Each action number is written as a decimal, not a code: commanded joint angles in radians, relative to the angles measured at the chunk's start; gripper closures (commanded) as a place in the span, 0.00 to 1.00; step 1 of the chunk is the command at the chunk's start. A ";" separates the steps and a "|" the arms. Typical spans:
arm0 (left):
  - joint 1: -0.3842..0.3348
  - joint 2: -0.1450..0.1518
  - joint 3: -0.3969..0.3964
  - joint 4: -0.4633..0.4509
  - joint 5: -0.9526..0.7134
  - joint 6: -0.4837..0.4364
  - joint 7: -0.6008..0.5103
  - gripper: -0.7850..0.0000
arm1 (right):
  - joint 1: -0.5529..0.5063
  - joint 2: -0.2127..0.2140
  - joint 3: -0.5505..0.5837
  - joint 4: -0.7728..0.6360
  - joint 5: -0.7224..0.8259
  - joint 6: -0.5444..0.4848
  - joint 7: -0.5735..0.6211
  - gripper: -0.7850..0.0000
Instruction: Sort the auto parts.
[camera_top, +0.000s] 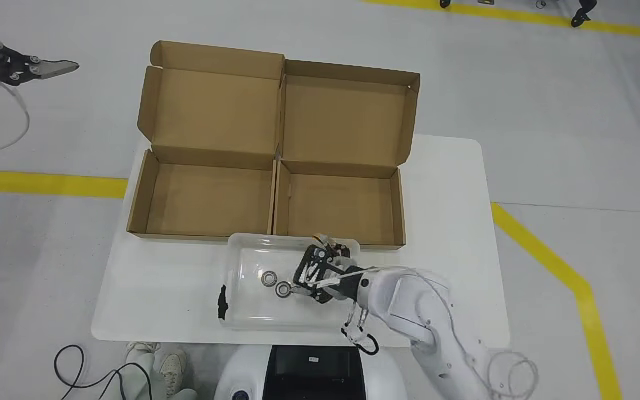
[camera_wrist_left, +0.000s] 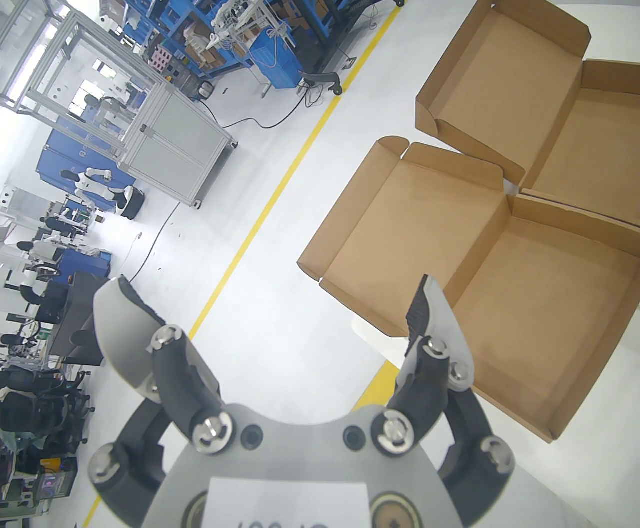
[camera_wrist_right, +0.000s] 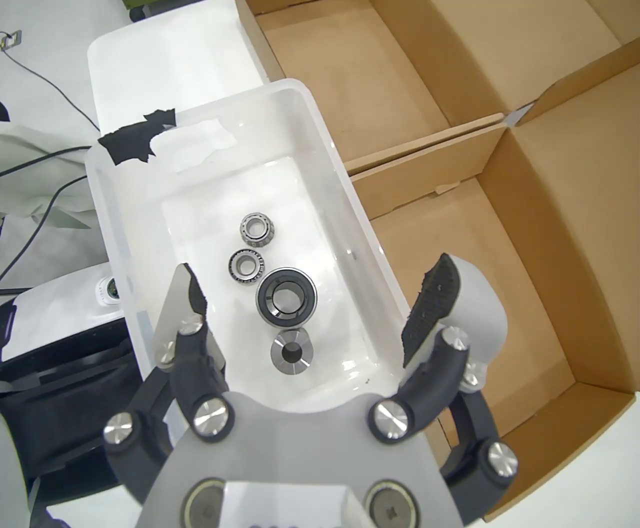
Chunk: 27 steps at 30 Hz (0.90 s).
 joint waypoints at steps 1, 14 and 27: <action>0.000 0.000 0.000 0.000 0.000 0.000 0.000 0.00 | 0.011 -0.001 -0.016 0.002 0.009 0.008 0.031 0.40; 0.000 0.000 0.000 0.000 0.000 0.000 0.000 0.00 | 0.040 0.006 -0.064 0.064 0.051 0.056 0.154 0.28; 0.000 0.000 0.000 0.000 0.000 0.000 0.000 0.00 | 0.099 0.005 -0.115 0.167 0.070 0.082 0.155 0.19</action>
